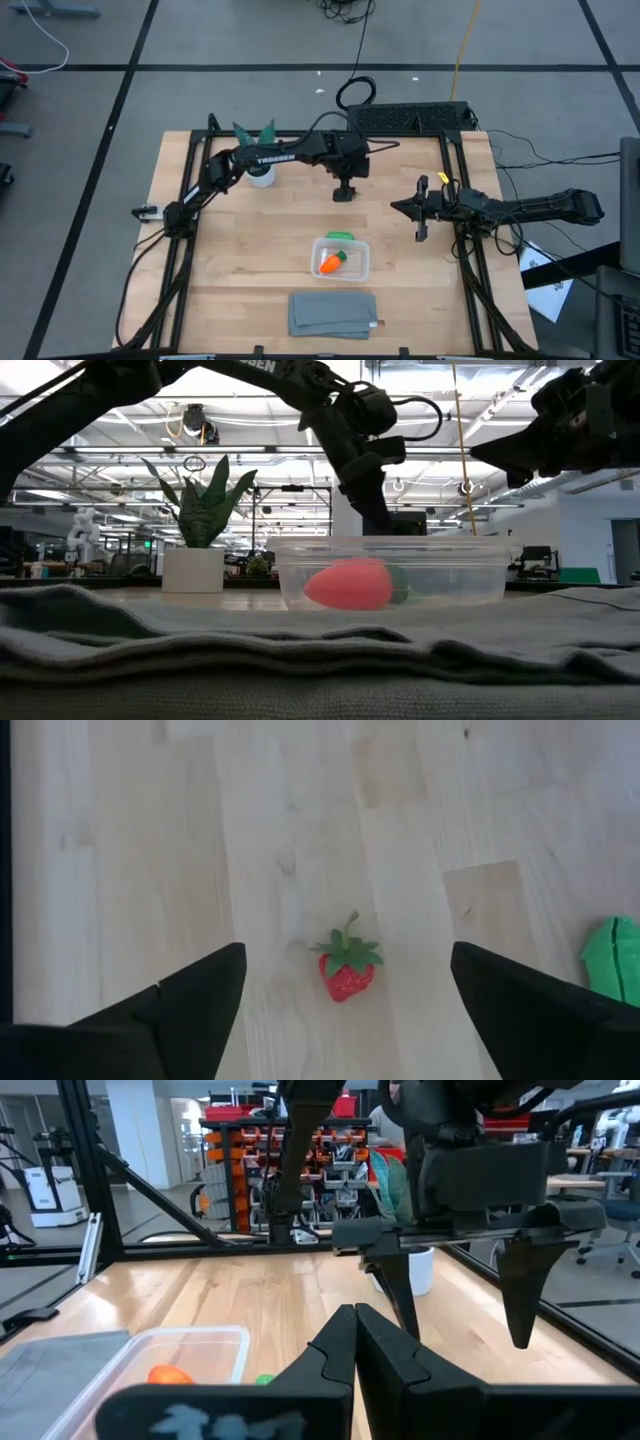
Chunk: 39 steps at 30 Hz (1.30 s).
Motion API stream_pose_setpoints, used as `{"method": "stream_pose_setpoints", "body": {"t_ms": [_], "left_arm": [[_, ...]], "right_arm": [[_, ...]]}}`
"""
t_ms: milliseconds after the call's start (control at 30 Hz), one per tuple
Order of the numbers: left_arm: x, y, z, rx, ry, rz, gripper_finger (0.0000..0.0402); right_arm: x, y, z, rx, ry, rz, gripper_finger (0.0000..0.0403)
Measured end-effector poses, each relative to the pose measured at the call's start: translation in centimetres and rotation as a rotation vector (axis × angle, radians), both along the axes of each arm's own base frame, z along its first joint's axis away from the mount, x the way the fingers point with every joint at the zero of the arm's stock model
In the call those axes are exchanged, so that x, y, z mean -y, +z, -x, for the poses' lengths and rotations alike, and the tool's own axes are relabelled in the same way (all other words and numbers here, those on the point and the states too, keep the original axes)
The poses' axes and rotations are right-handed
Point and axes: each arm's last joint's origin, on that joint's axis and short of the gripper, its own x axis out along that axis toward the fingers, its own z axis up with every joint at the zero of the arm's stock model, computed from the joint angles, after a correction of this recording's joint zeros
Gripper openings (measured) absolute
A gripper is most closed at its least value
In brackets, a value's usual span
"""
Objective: Pick and placing Produce into tupperware
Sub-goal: Put the strawberry into the transparent bin
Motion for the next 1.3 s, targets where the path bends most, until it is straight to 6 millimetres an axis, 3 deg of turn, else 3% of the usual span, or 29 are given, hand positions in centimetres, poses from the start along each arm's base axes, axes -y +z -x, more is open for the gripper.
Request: {"method": "stream_pose_setpoints", "body": {"t_ms": [200,400,733,1300], "left_arm": [[-0.1,-0.6,-0.3,0.007,-0.011,0.024,0.0344],[-0.2,-3.0,-0.7,-0.042,-0.022,0.061,0.0346],[-0.3,-4.7,-0.7,-0.108,-0.020,0.079,0.0347],[-0.5,-6.1,-0.9,-0.116,-0.008,0.057,0.0347]], "right_arm": [[0.0,0.0,0.0,-0.003,0.000,0.000,0.0000],[0.0,0.0,0.0,-0.001,0.001,0.000,0.0000],[0.0,0.0,0.0,-0.003,0.001,-0.002,0.0000],[0.0,0.0,0.0,-0.004,0.001,0.000,0.0000]]}}
